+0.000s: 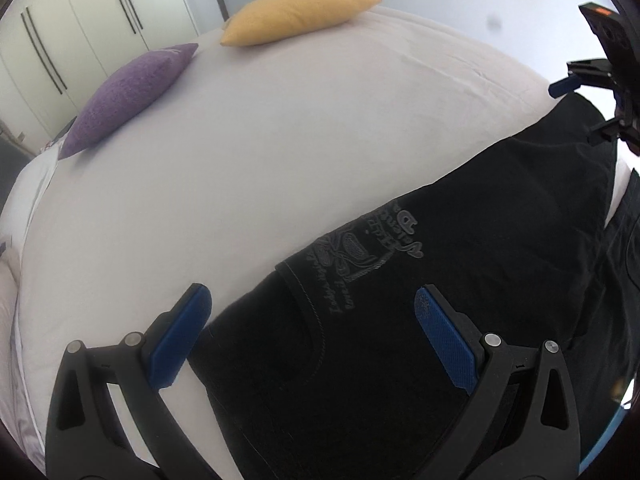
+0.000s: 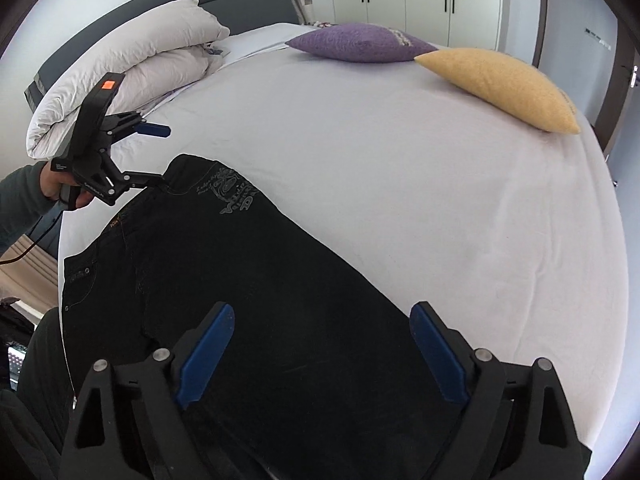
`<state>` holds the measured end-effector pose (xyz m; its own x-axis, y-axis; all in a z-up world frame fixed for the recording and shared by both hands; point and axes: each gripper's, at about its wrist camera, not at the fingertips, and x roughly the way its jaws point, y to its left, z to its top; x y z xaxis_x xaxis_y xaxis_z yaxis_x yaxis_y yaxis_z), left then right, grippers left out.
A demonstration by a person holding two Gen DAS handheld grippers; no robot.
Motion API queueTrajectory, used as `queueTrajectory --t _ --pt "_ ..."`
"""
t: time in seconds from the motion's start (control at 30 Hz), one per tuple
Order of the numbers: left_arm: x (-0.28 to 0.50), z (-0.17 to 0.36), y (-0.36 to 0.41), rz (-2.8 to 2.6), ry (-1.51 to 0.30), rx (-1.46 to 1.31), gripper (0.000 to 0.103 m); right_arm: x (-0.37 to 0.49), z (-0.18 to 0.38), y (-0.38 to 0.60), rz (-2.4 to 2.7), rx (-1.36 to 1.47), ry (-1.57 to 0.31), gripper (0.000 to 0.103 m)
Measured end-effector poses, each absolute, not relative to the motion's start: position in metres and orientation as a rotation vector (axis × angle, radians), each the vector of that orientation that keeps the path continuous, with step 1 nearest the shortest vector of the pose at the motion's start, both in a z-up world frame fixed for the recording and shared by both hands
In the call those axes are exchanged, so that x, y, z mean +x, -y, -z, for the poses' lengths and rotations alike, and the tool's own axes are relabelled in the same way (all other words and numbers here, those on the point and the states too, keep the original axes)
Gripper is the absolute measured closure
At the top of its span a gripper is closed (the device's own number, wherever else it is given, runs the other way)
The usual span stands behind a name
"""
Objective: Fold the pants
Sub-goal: 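Grasp the jeans waistband with the left gripper while the right gripper grasps the hem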
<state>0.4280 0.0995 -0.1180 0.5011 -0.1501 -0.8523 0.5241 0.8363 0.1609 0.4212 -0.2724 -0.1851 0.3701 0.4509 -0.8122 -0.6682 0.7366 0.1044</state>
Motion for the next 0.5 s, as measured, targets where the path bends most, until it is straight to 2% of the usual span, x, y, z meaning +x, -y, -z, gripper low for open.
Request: queueTrajectory --t 0.13,0.27,0.4,0.5 --pt "0.46 0.138 -0.105 0.432 -1.006 0.477 0.001 0.445 0.208 0.247 -0.786 -0.336 -0.991 0.015" --pt "0.482 0.152 -0.112 0.483 -1.038 0.476 0.001 0.465 0.23 0.229 -0.838 -0.339 -1.069 0.026" --pt "0.495 0.164 -0.118 0.524 -1.074 0.502 0.003 0.472 0.241 0.224 -0.878 -0.331 -1.095 0.027" --pt "0.502 0.172 -0.124 0.546 -1.106 0.491 0.012 0.479 0.25 0.223 -0.883 -0.339 -1.122 0.027"
